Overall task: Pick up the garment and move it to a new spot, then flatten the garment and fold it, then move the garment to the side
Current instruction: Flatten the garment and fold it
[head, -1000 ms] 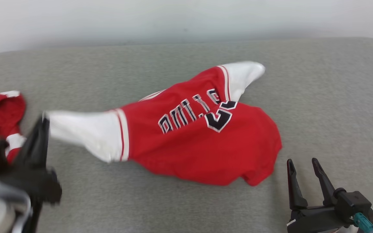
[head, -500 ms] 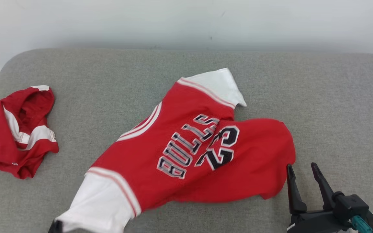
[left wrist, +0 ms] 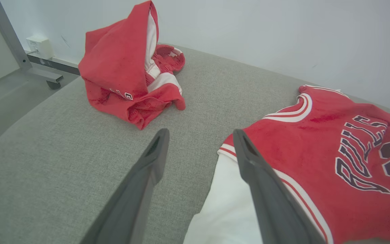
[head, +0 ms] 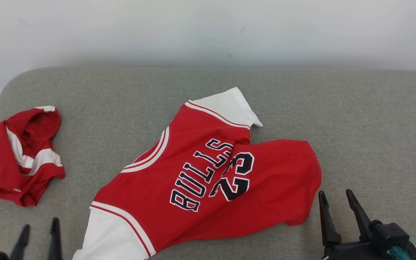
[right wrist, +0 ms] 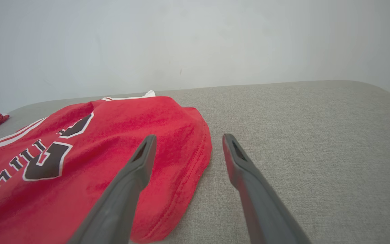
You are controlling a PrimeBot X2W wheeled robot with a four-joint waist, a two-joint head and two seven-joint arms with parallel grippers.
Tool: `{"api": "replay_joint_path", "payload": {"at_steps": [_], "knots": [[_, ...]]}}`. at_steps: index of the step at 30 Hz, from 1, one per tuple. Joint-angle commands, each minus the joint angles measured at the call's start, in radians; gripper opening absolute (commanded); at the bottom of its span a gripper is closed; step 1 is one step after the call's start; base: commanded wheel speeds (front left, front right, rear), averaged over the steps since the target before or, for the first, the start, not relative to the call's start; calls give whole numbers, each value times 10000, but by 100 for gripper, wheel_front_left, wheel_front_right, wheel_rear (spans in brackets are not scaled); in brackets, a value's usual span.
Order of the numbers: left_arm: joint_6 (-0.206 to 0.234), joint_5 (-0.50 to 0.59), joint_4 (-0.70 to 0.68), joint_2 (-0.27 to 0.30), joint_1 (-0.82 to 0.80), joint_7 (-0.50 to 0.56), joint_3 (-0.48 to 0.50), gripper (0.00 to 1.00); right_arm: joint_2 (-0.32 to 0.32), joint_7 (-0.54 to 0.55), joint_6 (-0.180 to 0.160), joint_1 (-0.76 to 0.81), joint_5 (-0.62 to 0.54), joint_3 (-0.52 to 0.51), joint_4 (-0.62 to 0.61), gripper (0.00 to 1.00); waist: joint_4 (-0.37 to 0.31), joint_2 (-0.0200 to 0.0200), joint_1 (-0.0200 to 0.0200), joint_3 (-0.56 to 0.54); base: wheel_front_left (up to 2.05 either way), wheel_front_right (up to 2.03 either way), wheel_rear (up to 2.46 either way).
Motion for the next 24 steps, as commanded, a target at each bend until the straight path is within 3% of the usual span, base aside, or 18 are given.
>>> {"api": "replay_joint_path", "payload": {"at_steps": [1,10,20,24], "knots": [[-26,160,-96,7,-177,-8,200,100,-25,-5,-22,109,57,-19,9,100,-112,1,0,-108,0,0,0],[-606,2091,-1135,-1077,-557,-9,1867,100,-121,-5,-23,268,37,-32,10,100,-554,1,0,-460,0,0,0],[-2089,3829,-384,-2583,-803,-9,2700,100,-137,-5,-23,418,55,-78,81,100,-833,1,0,-468,0,0,0],[-2667,4377,-89,-2944,-763,-9,2985,100,-134,-5,-23,375,73,-45,181,100,-823,1,0,-454,0,0,0]]}}
